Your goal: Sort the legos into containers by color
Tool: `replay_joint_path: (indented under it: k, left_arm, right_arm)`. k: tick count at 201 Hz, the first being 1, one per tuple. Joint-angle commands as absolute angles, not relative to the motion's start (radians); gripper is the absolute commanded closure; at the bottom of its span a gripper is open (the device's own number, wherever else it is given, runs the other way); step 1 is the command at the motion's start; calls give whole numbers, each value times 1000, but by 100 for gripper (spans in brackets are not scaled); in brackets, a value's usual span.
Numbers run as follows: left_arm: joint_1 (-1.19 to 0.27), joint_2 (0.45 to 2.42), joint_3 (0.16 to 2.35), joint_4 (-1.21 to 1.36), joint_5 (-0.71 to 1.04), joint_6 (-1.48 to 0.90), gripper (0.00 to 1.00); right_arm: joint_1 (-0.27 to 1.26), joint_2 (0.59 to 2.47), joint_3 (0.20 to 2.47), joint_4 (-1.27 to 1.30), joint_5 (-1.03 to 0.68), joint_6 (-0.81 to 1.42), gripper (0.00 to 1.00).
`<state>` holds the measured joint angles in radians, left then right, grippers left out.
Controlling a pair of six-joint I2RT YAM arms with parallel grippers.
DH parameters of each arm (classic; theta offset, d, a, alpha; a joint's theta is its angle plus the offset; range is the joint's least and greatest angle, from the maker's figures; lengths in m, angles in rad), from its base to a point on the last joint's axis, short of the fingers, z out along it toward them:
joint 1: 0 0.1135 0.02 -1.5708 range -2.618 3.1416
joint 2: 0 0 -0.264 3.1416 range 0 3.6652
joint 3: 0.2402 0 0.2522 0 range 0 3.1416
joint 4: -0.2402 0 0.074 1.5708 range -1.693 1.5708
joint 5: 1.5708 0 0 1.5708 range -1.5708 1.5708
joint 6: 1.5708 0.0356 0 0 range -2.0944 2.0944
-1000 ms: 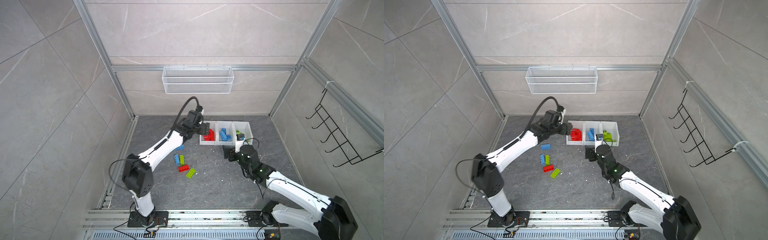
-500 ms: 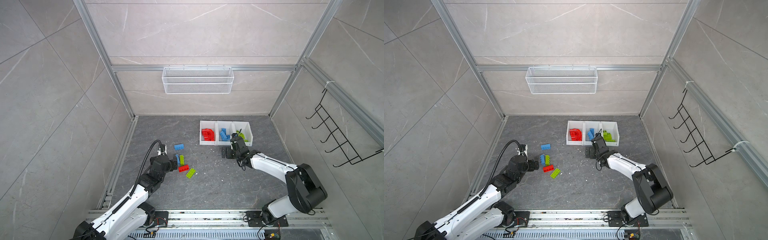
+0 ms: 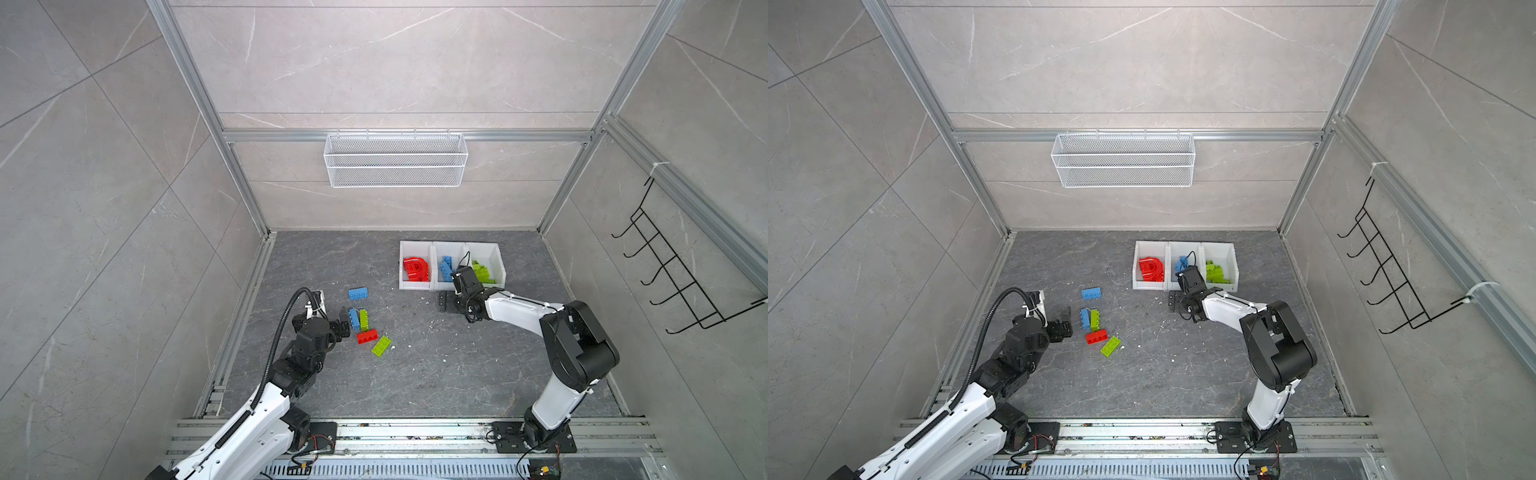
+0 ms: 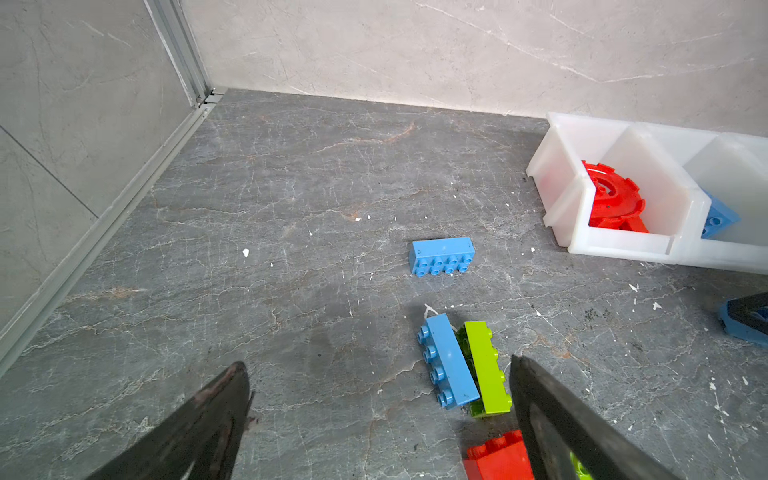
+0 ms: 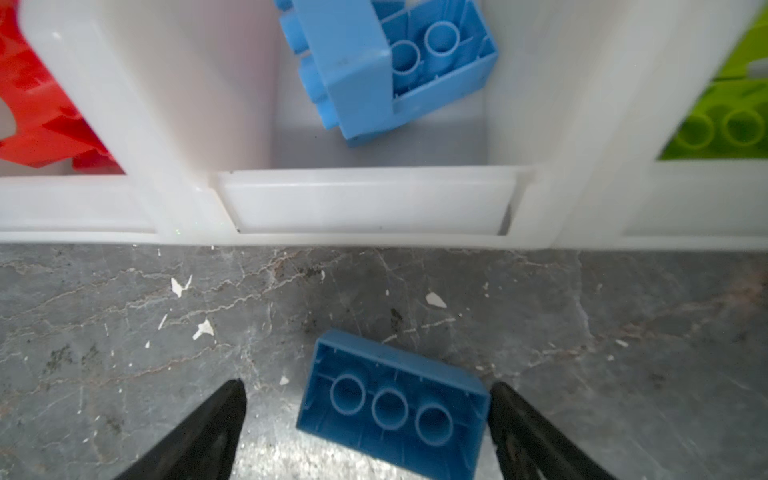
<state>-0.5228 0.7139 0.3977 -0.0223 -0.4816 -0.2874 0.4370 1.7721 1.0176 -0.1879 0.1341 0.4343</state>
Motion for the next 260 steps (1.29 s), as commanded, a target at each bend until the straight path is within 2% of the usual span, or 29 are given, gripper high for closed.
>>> replay_joint_path:
  k: [1,52,118,151,177,212,244,260]
  left_arm:
    - [-517,679,398,-1,-514,-298,1]
    - [-516,637,380,-7,-524,-303,1]
    - [-515,640,378,-8,-534,-299,1]
    - [-515,628,374,-14,-549,-300,1]
    - [-515,626,368,-7,-552,-298,1]
    - [-515,645,368,1,-557,-298,1]
    - [-511,677,366,17,-552,-309,1]
    - [-510,714,343,77,-496,-313,1]
  right_arm:
    - [438,1816,1062,-258,151,443,10]
    - [445,1842,1092,-318,212,422,15]
    - [462,1869,1117,-325,245,393,32]
    - [483,1767,1078,-321,243,381,39]
    - [483,1671,1073,-333,195,372,41]
    - [467,1628,1182,-396,149,337,43]
    - [415,1729,1341,-416,118,297,45]
    - [390,1793,1411,-404,100,293,45]
